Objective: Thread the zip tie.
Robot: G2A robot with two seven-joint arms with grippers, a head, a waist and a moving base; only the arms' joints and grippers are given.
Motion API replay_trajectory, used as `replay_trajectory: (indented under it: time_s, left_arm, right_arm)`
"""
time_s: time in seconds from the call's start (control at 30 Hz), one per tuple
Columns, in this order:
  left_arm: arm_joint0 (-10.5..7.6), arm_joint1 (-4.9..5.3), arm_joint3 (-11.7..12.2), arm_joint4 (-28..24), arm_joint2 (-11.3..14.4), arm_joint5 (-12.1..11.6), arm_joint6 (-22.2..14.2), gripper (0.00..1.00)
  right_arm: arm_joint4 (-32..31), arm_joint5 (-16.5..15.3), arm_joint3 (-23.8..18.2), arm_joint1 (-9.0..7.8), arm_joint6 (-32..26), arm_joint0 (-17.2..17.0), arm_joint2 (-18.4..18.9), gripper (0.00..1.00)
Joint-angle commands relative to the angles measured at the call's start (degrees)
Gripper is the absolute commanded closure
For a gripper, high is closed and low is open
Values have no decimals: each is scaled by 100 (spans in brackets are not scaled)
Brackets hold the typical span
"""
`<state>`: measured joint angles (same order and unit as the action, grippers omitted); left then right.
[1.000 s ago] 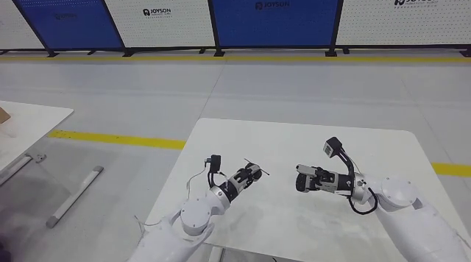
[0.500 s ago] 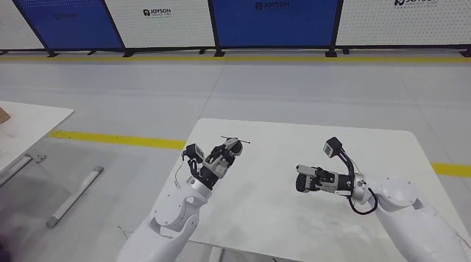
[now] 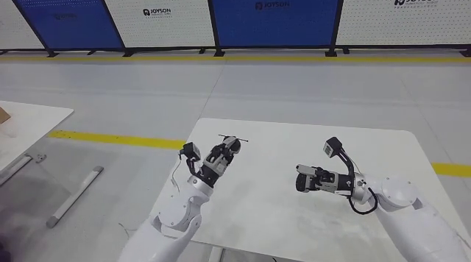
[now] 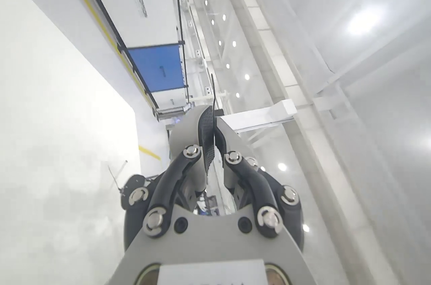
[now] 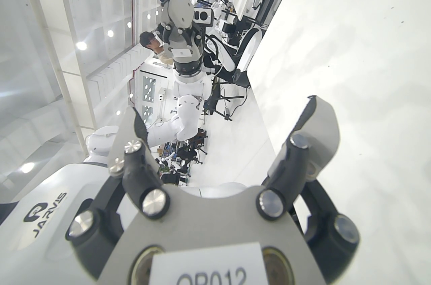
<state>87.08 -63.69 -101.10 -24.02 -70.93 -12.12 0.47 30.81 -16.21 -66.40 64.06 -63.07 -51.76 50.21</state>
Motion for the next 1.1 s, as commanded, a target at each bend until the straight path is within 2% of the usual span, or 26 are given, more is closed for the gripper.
replay_trajectory:
  time_s: [0.0, 0.13, 0.27, 0.3, 0.33, 0.7, 0.73, 0.77, 0.9, 1.07]
  left_arm:
    - [-62, -29, 143, 791, 176, 29, 386, 100]
    - [-155, -71, 494, 1802, 408, 118, 819, 100]
    - [-242, -119, 877, 2735, 659, 54, 1196, 100]
    - [-238, -131, 918, 2807, 700, -17, 1249, 100]
    - [-203, -143, 889, 2600, 753, -186, 1063, 100]
    - [-203, -143, 889, 2600, 753, -186, 1063, 100]
    - [-205, -143, 903, 2614, 752, -163, 1064, 100]
    - [-230, -147, 955, 2721, 759, -35, 1070, 100]
    - [-341, -172, 1102, 3366, 866, 295, 1170, 100]
    - [-338, -184, 1094, 3361, 889, 248, 1191, 100]
  right_arm:
    - [0, 0, 0, 0, 0, 0, 0, 0]
    - [0, 0, 0, 0, 0, 0, 0, 0]
    - [0, 0, 0, 0, 0, 0, 0, 0]
    - [0, 0, 0, 0, 0, 0, 0, 0]
    - [0, 0, 0, 0, 0, 0, 0, 0]
    - [0, 0, 0, 0, 0, 0, 0, 0]
    - [0, 0, 0, 0, 0, 0, 0, 0]
    - [0, 0, 0, 0, 0, 0, 0, 0]
    - [0, 0, 0, 0, 0, 0, 0, 0]
    - [0, 0, 0, 0, 0, 0, 0, 0]
